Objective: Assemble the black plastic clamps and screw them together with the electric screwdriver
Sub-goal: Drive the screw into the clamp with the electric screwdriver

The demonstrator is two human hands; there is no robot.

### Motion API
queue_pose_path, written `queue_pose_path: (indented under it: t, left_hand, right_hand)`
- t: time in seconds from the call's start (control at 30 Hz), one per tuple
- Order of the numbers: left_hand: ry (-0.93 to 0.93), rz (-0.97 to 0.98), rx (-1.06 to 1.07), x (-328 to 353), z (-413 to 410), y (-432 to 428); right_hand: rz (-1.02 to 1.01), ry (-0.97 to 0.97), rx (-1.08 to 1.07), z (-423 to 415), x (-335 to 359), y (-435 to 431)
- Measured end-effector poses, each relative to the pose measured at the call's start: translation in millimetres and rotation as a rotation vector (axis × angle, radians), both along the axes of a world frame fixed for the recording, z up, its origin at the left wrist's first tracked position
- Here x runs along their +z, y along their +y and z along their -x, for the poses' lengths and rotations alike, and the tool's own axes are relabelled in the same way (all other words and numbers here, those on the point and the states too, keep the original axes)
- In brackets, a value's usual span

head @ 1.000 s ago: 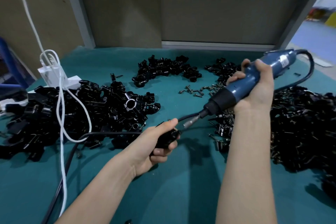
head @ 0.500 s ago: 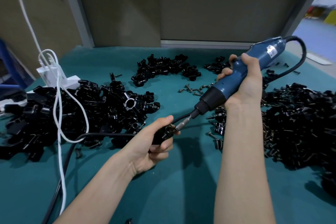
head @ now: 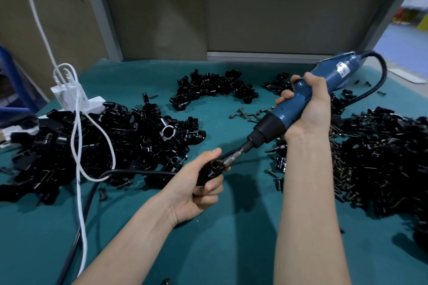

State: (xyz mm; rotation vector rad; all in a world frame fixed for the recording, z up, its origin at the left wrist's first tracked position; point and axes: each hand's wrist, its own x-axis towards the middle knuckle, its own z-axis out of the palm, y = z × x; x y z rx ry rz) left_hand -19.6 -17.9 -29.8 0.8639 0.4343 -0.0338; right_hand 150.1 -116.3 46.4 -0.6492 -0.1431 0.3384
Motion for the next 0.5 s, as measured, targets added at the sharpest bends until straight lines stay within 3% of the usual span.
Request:
queue_pose_path:
  t: [0.5]
  left_hand:
    - [0.033,0.029,0.011,-4.2,-1.4,-4.8]
  right_hand:
    - [0.024,-0.005,-0.006,3.6,1.6,3.2]
